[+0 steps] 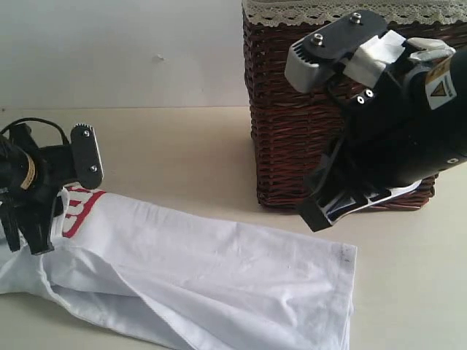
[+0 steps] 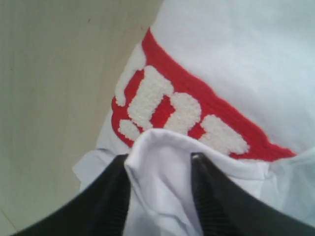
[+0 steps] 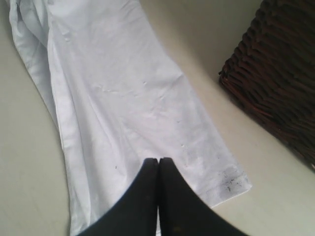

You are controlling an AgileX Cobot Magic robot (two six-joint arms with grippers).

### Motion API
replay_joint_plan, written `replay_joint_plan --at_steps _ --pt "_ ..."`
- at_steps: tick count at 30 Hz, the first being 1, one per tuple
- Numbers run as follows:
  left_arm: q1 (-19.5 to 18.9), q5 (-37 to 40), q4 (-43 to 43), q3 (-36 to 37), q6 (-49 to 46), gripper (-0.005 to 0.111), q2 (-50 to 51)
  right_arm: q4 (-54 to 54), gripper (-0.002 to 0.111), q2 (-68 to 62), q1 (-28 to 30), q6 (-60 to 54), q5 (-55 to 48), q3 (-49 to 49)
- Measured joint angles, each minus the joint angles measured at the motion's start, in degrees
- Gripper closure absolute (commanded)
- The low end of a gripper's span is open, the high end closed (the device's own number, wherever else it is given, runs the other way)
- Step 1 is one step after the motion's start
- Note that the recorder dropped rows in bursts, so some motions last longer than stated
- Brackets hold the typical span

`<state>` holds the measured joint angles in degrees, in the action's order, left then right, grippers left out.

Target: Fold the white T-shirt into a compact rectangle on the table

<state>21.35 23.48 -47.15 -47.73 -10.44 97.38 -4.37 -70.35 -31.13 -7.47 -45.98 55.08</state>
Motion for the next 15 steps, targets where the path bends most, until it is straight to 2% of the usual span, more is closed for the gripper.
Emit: replay_joint_plan --at_steps 2,5,10,12,15 --pt "-0.01 -0.38 -1.59 0.00 3.79 0.045 0.26 0.00 0.108 0.00 0.00 0.00 0.00 0.00" --pt "-0.10 -0.04 -5.09 -0.11 12.44 0.045 0.01 0.00 0.108 0.00 0.00 0.00 0.00 0.00" --pt "-0.10 9.70 -9.17 -2.92 29.09 0.045 -3.09 -0.14 0.108 0.00 0.00 0.00 0.00 0.00" --pt "-0.10 15.22 -6.90 -3.83 29.10 0.045 -5.05 -0.14 0.108 0.00 0.00 0.00 0.00 0.00" --pt "-0.10 23.00 2.77 -4.07 21.66 0.045 -6.67 -0.14 0.108 0.00 0.00 0.00 -0.34 0.00"
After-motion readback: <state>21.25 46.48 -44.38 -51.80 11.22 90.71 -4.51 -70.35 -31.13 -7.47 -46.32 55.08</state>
